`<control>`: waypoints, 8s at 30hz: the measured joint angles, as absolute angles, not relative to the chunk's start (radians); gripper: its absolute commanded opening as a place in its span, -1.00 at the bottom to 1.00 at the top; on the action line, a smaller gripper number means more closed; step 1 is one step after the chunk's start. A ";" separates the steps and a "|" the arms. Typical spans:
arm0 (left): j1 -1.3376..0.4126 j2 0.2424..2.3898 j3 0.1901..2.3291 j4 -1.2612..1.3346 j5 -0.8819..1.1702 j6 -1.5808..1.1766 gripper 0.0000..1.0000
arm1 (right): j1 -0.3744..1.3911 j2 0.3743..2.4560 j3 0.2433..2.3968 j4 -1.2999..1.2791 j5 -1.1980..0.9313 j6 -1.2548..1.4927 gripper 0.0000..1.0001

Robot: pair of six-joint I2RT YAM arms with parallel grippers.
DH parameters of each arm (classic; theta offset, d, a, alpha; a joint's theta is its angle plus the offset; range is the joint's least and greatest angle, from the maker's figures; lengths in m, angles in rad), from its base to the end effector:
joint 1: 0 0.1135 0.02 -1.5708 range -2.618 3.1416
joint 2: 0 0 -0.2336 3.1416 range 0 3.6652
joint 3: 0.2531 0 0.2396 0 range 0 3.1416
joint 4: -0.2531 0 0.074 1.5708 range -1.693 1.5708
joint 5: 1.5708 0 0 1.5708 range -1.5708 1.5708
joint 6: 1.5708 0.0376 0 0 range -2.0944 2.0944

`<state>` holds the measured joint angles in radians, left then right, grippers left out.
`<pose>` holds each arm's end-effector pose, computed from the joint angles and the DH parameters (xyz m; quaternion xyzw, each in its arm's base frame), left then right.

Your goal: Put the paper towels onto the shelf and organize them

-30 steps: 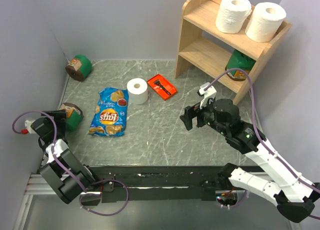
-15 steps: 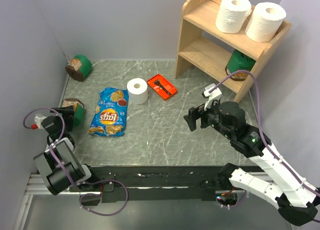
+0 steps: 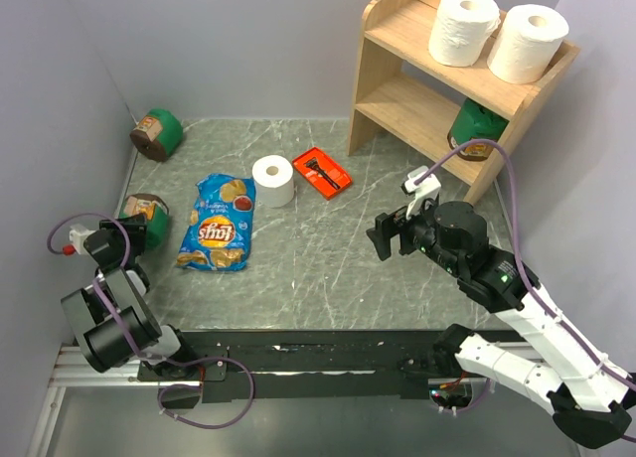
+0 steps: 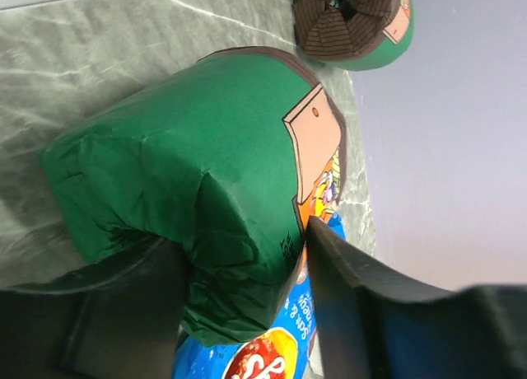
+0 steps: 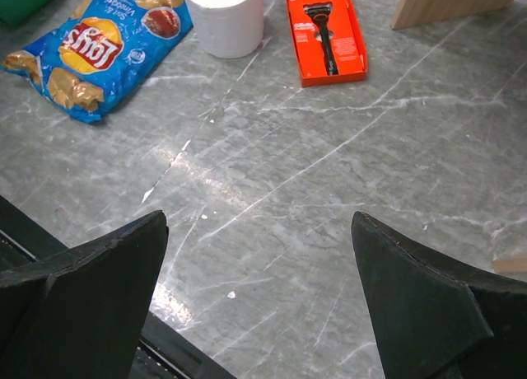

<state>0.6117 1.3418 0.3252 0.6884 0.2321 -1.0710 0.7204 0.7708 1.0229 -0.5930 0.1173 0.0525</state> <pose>0.2053 0.1335 0.1397 -0.5572 0.5885 -0.2233 0.5416 0.1284 0.1069 0.3550 -0.2353 0.7814 0.1727 0.5515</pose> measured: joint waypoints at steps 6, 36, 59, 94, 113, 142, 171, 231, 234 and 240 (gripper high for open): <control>0.606 1.365 0.369 0.691 0.247 -1.063 -0.05 | 0.720 0.765 1.023 -0.597 0.131 0.048 0.99; -0.115 1.185 1.083 -0.386 0.160 -0.498 -0.07 | 0.720 0.608 1.023 -0.618 0.203 0.068 0.99; -0.994 1.744 1.413 -0.560 -0.155 -0.512 0.49 | 0.720 0.525 0.992 -0.675 0.341 0.168 0.99; -0.476 1.094 1.084 -0.467 -0.361 -0.386 0.93 | 0.862 1.216 1.039 -0.584 0.087 0.267 0.77; -0.480 0.982 1.066 -0.404 -0.469 -0.387 0.93 | 0.904 1.451 1.118 -0.582 0.168 0.231 0.56; -0.480 0.982 1.064 -0.405 -0.470 -0.387 0.93 | 0.960 1.544 1.108 -0.569 0.303 0.152 -0.10; -0.483 0.981 1.060 -0.404 -0.469 -0.387 0.93 | 0.561 1.468 1.382 -0.220 0.603 -0.794 -0.17; -0.486 0.979 1.060 -0.404 -0.469 -0.387 0.93 | 0.373 1.697 1.612 -0.227 0.505 -0.877 0.39; -0.486 0.979 1.060 -0.403 -0.469 -0.387 0.93 | 0.373 1.697 1.622 -0.229 0.505 -0.876 0.43; -0.486 0.979 1.057 -0.403 -0.469 -0.386 0.93 | 0.373 1.696 1.633 -0.235 0.505 -0.872 0.50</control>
<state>-0.4862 0.9787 1.0569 -0.4030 -0.4694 -0.3862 0.3729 1.6962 1.6329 -0.2348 0.5045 -0.8719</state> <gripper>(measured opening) 0.966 0.736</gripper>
